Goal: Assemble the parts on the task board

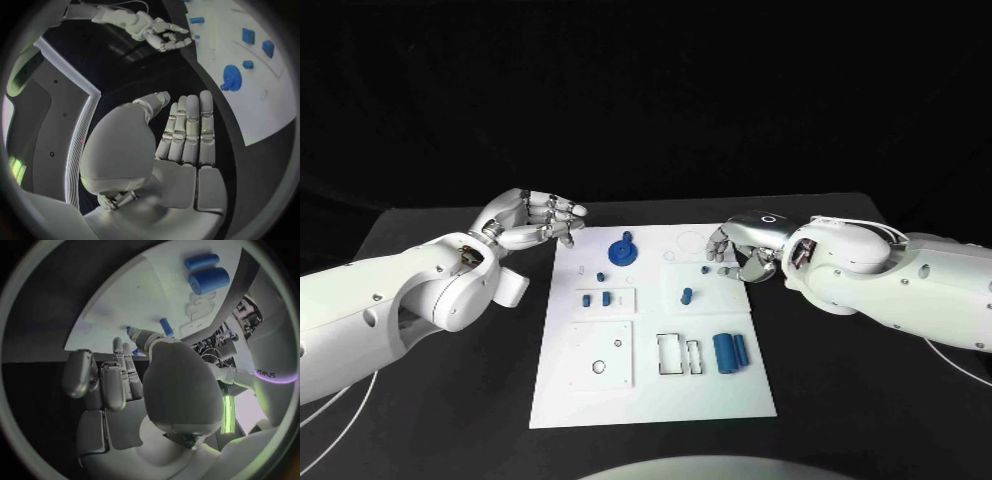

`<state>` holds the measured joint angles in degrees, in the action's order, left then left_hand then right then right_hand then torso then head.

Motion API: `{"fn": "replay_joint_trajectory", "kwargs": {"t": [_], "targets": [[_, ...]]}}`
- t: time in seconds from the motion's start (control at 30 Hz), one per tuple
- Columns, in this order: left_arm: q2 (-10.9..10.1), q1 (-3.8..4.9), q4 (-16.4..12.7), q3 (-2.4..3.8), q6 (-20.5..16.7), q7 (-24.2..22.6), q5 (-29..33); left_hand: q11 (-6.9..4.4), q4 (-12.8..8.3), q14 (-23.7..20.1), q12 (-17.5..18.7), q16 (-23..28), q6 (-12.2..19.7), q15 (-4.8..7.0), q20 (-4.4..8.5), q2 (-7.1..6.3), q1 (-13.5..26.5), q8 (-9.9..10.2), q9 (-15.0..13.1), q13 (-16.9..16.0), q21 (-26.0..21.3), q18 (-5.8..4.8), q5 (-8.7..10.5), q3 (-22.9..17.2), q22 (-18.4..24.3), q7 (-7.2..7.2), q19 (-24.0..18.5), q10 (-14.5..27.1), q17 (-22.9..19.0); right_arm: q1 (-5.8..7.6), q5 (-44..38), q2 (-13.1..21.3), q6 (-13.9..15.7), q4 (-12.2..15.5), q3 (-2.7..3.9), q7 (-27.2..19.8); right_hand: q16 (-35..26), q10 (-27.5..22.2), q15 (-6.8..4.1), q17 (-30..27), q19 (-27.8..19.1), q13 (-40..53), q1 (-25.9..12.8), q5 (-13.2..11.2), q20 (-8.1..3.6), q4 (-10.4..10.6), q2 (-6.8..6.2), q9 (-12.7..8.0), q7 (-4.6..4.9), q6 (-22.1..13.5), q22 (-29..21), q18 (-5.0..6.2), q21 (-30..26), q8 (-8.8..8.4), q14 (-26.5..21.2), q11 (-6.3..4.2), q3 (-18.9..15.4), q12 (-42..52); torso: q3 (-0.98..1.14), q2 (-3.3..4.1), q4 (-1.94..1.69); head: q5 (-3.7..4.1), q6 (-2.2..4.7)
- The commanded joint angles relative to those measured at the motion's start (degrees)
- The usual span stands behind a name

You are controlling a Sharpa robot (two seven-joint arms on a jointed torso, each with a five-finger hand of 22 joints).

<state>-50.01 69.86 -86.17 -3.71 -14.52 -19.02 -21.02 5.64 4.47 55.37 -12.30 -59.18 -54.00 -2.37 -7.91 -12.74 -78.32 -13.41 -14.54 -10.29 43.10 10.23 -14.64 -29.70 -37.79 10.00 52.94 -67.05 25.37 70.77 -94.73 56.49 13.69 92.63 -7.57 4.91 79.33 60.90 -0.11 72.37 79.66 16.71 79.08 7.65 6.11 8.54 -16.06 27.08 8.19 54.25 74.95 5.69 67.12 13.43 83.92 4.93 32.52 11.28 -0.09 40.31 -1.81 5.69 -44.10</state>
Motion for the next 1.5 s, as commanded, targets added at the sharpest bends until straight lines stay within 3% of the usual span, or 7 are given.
{"fn": "replay_joint_trajectory", "kwargs": {"t": [0.03,0.23,0.77,1.07,1.5], "targets": [[-0.3,0.02,-0.9,0.04,1.8,-6.6,12.7,0.12,0.0,0.3,-0.4,0.1,0.0,0.11,-0.03,0.36,0.4,-0.4,-0.1,-0.1,-0.2,0.3,0.06,0.4,0.2,-0.42,0.7,0.5,-0.1,-0.28,-8.0,-0.5,-0.8,0.4,-0.03,4.2,0.6,-0.2,0.53,0.7,0.7,-0.7,-0.5,-0.2,-0.01,-0.3,-0.04,-0.2,0.46,0.0,3.7,-1.16,1.1,-0.64,2.7,0.18,-0.2,-0.7,-0.05,0.0,-0.12,0.23,-0.02],[-0.7,0.01,-1.3,0.04,1.5,-7.3,14.5,0.17,-0.2,0.5,-0.7,0.0,-0.1,0.14,0.05,0.57,0.0,-0.4,-0.1,-0.2,-0.6,0.32,-0.01,0.7,0.5,-0.34,1.2,0.8,-0.2,-0.57,-8.8,-1.5,1.3,0.3,-0.06,4.7,1.3,-0.1,0.65,1.5,1.4,-1.7,-0.3,-0.8,0.17,-0.7,0.33,-0.6,0.66,0.1,4.7,-1.52,2.8,-1.07,3.0,0.4,0.2,-1.3,0.06,0.04,-0.26,0.28,-0.14],[-1.1,0.02,-1.3,0.04,1.0,-6.5,15.3,0.33,-0.5,0.8,-1.1,0.0,-0.1,0.12,0.19,0.94,-0.8,-0.4,-0.1,-0.3,-1.0,0.32,-0.13,1.0,0.9,-0.04,2.1,1.4,-0.4,-2.0,-8.4,-4.0,0.8,-2.0,-0.15,4.6,2.6,2.9,0.67,2.7,2.7,-4.2,0.4,-2.7,0.29,-2.3,2.69,-1.2,0.52,2.5,6.8,-2.08,6.0,-1.09,3.2,0.25,3.7,-2.0,0.19,0.02,-0.17,-0.34,-0.59],[-1.2,0.03,-1.1,0.04,0.7,-6.1,15.3,0.36,-0.7,0.9,-1.3,0.0,-0.2,0.12,0.24,1.12,-1.1,-0.5,-0.1,-0.4,-1.0,0.31,-0.16,1.1,0.9,0.02,2.4,1.5,-0.5,-2.69,-8.0,-4.9,0.9,-2.6,-0.15,4.2,2.7,3.6,0.59,2.9,2.9,-4.6,0.3,-2.6,0.24,-2.8,3.04,-1.2,0.46,3.1,7.1,-2.17,6.4,-0.93,3.2,0.1,4.3,-2.0,0.14,0.05,-0.12,-0.89,-0.84],[-1.4,0.04,-0.9,0.04,1.1,-5.6,15.4,0.37,-0.9,0.9,-1.4,0.0,-0.2,0.12,0.27,1.18,-1.4,-0.5,-0.1,-0.5,-1.1,0.31,-0.18,1.1,0.9,0.05,2.5,1.6,-0.5,-2.94,-7.8,-5.8,0.4,-3.1,-0.15,4.3,3.0,4.8,0.4,3.2,3.2,-4.9,0.4,-2.3,0.11,-3.7,3.53,-1.1,0.29,3.9,7.7,-2.32,7.3,-0.66,3.3,-0.15,4.9,-2.0,0.11,0.06,-0.12,-1.01,-1.13]]}}
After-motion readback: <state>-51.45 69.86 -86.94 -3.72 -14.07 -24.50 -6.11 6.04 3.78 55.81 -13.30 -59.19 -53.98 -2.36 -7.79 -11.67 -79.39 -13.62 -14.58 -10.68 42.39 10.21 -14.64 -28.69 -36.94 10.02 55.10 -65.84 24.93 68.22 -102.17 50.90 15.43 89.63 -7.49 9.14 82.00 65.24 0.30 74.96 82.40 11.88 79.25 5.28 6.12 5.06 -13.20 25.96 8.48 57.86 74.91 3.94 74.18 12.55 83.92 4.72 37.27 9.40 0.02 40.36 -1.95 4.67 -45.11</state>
